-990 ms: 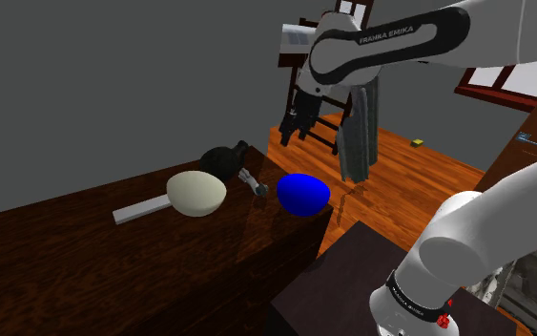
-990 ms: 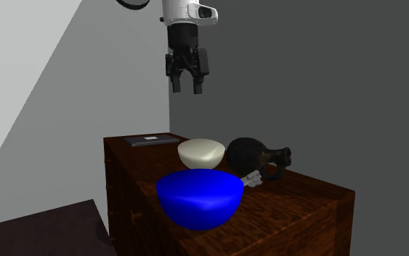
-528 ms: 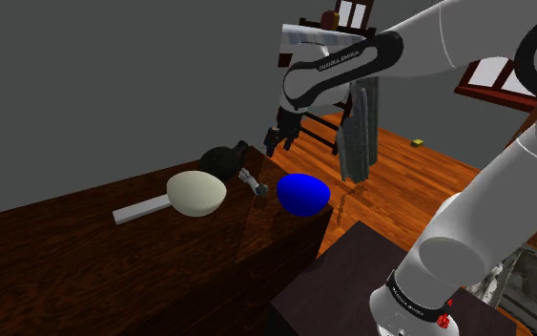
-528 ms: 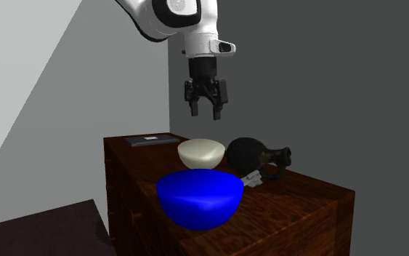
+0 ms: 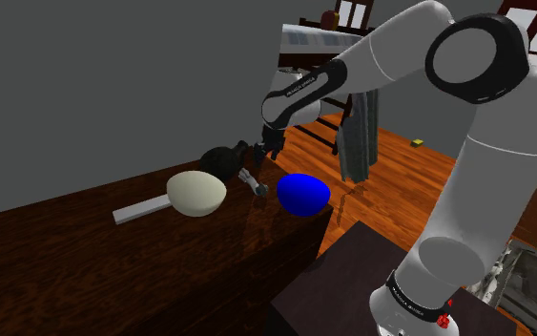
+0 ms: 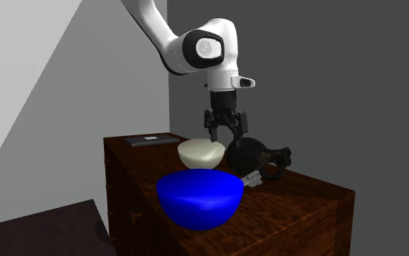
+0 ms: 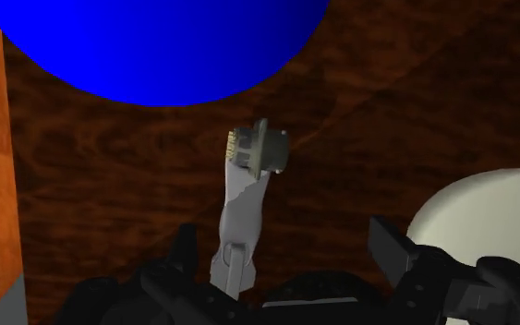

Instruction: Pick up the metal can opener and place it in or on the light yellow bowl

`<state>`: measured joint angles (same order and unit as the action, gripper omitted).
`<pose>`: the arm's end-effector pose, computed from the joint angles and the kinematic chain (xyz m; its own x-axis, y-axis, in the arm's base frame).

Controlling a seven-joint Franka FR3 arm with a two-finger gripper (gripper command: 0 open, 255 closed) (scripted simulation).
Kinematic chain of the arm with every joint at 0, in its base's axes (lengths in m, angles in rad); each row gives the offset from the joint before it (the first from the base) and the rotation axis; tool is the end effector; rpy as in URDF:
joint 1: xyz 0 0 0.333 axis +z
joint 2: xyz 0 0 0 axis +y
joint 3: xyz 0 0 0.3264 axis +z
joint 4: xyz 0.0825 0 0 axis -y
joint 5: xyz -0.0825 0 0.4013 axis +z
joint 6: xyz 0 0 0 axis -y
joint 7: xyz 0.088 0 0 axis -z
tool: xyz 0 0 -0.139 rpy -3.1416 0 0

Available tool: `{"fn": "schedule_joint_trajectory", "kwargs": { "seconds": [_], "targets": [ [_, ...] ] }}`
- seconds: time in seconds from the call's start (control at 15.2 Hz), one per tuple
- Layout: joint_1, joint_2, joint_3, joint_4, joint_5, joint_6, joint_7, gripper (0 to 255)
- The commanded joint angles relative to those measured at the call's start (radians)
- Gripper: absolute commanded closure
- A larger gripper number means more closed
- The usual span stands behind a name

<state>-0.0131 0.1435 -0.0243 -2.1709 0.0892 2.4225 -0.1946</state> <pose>0.5818 -0.0195 0.3047 0.9891 0.0906 0.1160 0.0958 -0.9946 -0.0404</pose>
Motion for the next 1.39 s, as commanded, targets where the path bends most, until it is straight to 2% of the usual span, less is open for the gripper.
{"fn": "schedule_joint_trajectory", "kwargs": {
  "seconds": [0.0, 0.46, 0.99, 1.32],
  "targets": [
    [0.003, 0.076, 0.001, 0.049, -0.005, 0.025, 0.004, 0],
    [0.001, 0.349, -0.004, 0.261, -0.021, 0.079, -0.001, 0],
    [0.0, 0.444, 0.0, 0.295, -0.017, 0.139, -0.004, 0],
    [0.0, 0.451, 0.0, 0.297, -0.017, 0.144, -0.004, 0]
  ]
}}
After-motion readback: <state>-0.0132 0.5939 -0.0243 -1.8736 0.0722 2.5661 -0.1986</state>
